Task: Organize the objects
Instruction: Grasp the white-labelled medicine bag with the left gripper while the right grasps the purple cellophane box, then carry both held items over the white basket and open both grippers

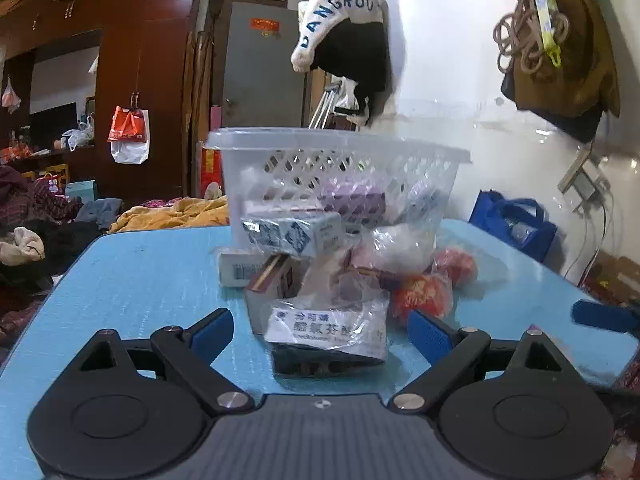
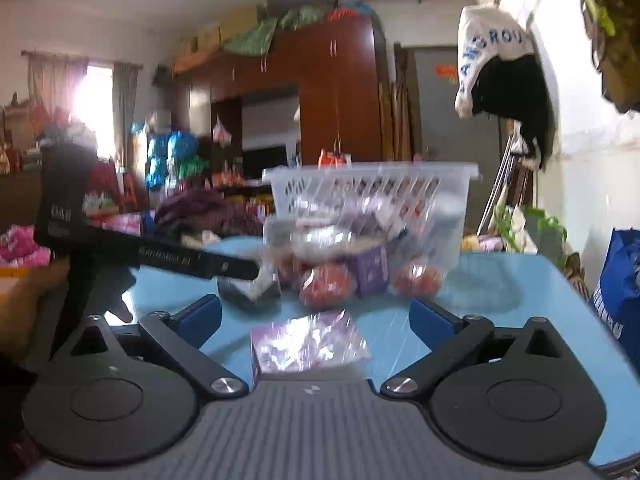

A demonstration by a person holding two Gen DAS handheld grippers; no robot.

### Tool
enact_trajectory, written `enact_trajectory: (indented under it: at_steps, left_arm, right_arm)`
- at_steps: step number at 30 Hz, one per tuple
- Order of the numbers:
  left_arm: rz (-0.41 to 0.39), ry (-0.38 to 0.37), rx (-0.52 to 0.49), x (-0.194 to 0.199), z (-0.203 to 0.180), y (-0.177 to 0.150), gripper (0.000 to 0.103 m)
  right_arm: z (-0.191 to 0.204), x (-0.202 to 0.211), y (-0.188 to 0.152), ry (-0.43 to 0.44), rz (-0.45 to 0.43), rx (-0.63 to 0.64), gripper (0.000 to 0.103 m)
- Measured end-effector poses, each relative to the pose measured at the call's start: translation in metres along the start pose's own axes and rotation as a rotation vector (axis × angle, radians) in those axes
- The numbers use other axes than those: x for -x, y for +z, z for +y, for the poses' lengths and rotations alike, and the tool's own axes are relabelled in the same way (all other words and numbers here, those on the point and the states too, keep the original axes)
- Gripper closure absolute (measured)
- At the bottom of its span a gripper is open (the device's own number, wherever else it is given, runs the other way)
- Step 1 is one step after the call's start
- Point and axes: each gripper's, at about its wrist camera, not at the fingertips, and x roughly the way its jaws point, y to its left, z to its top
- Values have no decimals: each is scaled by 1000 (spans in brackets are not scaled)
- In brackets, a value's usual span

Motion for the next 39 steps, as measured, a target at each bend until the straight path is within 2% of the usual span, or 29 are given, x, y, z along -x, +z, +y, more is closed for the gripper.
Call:
enact_trajectory:
  at_steps: [5,15,16,18,19,23,33,39]
  left_arm:
    - [30,23,-21,-7,-8,-6,8]
    - [55,63,-70,-10,-19,-5,8]
    - [54,63,-70,-10,-19,-5,10]
    - [52,63,-66,-10,-18,-6,19]
    - [50,64,-66,-10,-18,-6,28]
    - [1,58,-59,-4,-18,-8,28]
    - [-182,31,-44,33,-10,-10,29]
    - [-206,30,-40,33,-5,-11,29]
  right_arm:
    - [2,-3,-11,-5,42,10,19]
    - [-1,4,-14,1,41,15,19]
    - [-1,3,-15,6,50,13,21]
    - [-1,-1,-17,13,68,14,31]
    - [0,-1,-17,14,66,15,31]
    - [2,1,-16,3,58,29,32]
    - [-4,11,-9,-39,-6,30,32]
    - [-8,2,-9,-73,-16,24,32]
